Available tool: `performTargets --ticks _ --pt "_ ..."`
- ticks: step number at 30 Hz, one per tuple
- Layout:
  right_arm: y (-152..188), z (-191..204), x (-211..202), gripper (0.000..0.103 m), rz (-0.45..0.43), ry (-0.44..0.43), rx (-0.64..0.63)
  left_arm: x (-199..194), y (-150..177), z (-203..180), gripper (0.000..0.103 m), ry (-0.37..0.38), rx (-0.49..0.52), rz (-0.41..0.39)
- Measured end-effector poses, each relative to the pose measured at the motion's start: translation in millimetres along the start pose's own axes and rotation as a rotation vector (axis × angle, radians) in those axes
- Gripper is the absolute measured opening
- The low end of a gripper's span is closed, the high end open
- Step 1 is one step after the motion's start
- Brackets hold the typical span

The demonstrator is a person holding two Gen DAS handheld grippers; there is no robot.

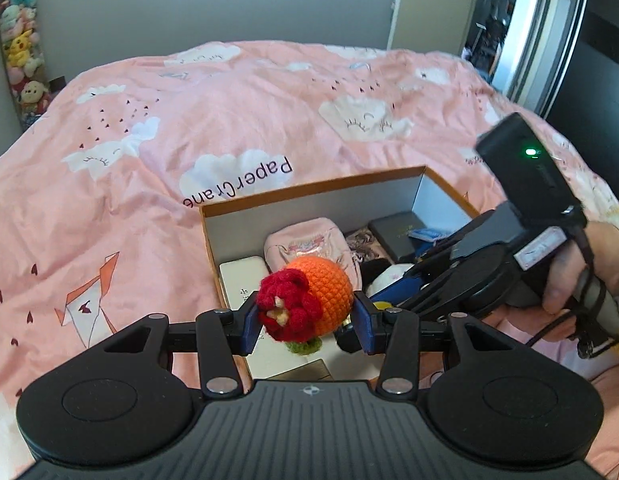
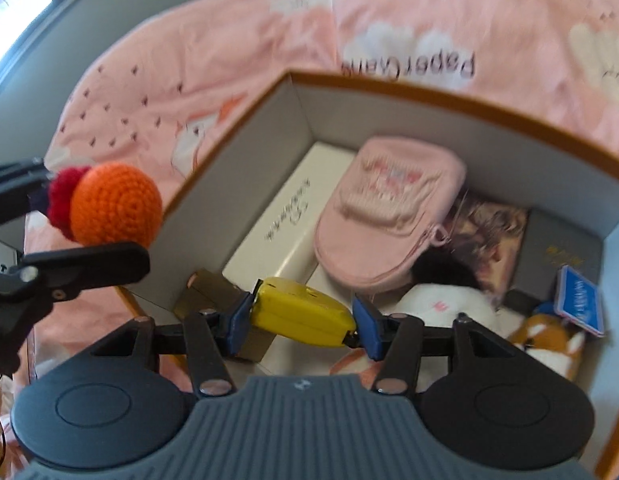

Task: Organize objects
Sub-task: 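Lift and carry the flower ball and tape measure over the orange box, then lower both items into the orange box and open both grippers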

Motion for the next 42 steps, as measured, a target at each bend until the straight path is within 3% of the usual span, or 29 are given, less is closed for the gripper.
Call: performTargets --ticks 5,11,20,25,28,31,32,33,37,42 --pt "1.4 -9.3 19.4 0.057 0.06 0.045 -0.011 16.1 3.4 2.3 0.053 0.031 0.007 0.057" --pt "-2.2 -11.9 25.6 0.057 0.082 0.033 0.038 27.6 5.2 4.3 0.053 0.054 -0.009 0.095" --pt "-5.5 -14.5 -0.6 0.064 0.037 0.019 0.028 28.5 5.8 3.0 0.053 0.054 -0.004 0.111" --pt "-2.3 -13.2 -19.9 0.048 0.026 0.006 -0.027 28.4 5.2 -4.3 0.053 0.086 -0.001 0.122" --pt "7.0 -14.9 -22.9 0.045 0.046 0.035 -0.092 32.8 5.1 -7.9 0.053 0.122 -0.029 0.146" --pt "13.5 -19.2 -21.7 0.023 0.042 0.081 -0.159 41.1 5.7 -12.0 0.053 0.16 -0.07 0.184" --pt "15.1 -21.4 -23.2 0.01 0.039 0.116 -0.188 44.4 5.5 -13.4 0.053 0.166 -0.082 0.2" --pt "16.0 -23.2 -24.3 0.006 0.036 0.142 -0.21 47.5 5.7 -14.7 0.053 0.171 -0.092 0.218" --pt "18.4 -31.0 -27.7 0.006 0.039 0.124 -0.169 63.4 8.4 -19.1 0.053 0.206 -0.148 0.311" --pt "20.1 -35.0 -28.9 0.006 0.01 0.108 -0.118 83.3 18.9 -21.9 0.053 0.178 -0.187 0.45"
Point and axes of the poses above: each gripper's, at about its wrist camera, not at the fingertips, and x roughly the way its jaws point, z to its left, y to its underside, the point moved 5 cm from there along x, roughly the way its jaws point, and after that the axes turned 10 degrees about -z, right-handed, at the moved point
